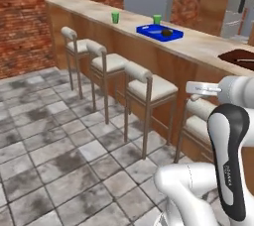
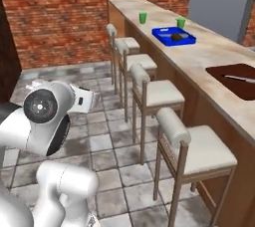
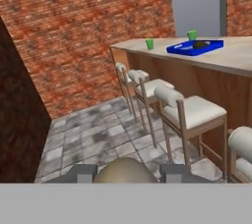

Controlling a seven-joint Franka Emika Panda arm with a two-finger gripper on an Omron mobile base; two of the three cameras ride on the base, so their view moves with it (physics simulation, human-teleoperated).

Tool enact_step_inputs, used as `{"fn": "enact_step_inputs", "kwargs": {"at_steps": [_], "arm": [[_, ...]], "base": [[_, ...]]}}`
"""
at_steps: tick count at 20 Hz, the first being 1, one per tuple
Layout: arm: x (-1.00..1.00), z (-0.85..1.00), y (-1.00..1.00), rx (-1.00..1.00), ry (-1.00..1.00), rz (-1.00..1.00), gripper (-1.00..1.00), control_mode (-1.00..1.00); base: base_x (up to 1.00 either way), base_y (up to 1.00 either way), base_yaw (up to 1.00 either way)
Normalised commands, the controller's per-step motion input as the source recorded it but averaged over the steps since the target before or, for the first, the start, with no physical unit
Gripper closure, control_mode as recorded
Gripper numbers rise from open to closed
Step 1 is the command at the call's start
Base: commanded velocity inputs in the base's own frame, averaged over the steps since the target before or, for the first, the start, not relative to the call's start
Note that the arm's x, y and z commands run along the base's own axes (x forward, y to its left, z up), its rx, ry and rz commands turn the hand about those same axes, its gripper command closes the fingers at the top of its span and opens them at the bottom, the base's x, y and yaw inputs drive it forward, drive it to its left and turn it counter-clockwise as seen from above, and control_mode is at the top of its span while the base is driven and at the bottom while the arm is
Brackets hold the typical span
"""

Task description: Gather the mushroom and avocado from the fridge and place them on a tray on the dining counter. Then gather the steak and chicken drumstick from the fridge and place them on the other tray.

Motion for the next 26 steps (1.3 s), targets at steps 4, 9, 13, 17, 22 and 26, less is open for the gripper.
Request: {"fn": "enact_step_inputs", "kwargs": {"at_steps": [4,9,13,17,22,26], "arm": [[0.0,0.0,0.0,0.0,0.0,0.0,1.0,1.0],[0.0,0.0,0.0,0.0,0.0,0.0,1.0,1.0],[0.0,0.0,0.0,0.0,0.0,0.0,1.0,1.0],[0.0,0.0,0.0,0.0,0.0,0.0,1.0,1.0],[0.0,0.0,0.0,0.0,0.0,0.0,1.0,1.0],[0.0,0.0,0.0,0.0,0.0,0.0,1.0,1.0]], "base": [[0.71,0.62,-0.45],[0.73,0.7,-0.42],[0.74,0.8,-0.37],[0.74,0.88,-0.33],[0.73,0.82,-0.36],[0.66,0.75,-0.39]]}}
